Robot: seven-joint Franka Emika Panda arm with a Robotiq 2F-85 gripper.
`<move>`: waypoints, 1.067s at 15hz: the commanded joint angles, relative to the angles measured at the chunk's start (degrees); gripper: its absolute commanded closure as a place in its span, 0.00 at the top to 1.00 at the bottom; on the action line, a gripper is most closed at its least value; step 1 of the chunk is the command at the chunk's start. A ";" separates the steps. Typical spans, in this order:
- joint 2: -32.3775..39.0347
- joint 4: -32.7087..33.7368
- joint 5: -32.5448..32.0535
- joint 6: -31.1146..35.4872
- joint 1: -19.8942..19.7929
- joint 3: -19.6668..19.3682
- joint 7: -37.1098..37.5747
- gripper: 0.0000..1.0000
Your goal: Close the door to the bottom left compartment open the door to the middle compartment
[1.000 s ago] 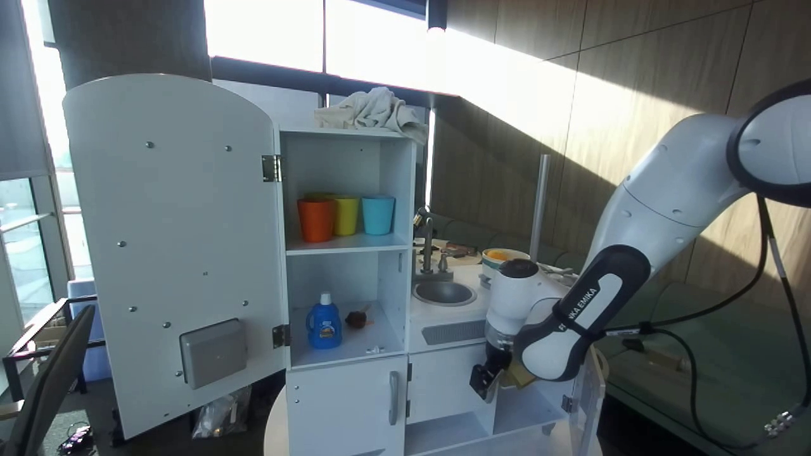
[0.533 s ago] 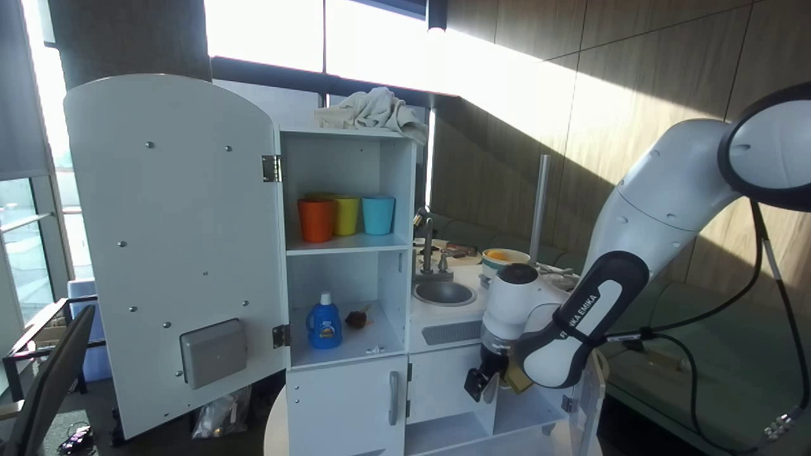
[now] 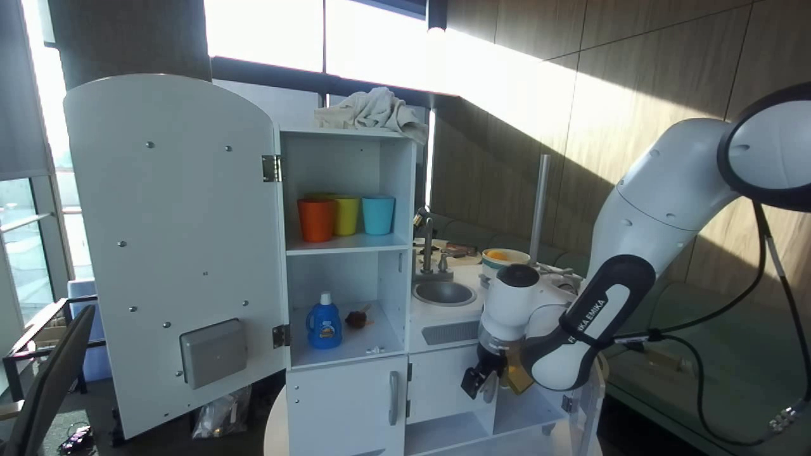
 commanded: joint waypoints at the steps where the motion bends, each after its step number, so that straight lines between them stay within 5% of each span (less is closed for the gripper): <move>1: -1.00 -0.97 -1.29 1.64 0.47 -0.73 1.65 1.00; 8: -2.23 -5.36 -0.71 5.82 -1.32 1.02 -3.88 1.00; 16: -5.79 -12.43 -7.57 12.08 -1.34 -1.11 -5.00 1.00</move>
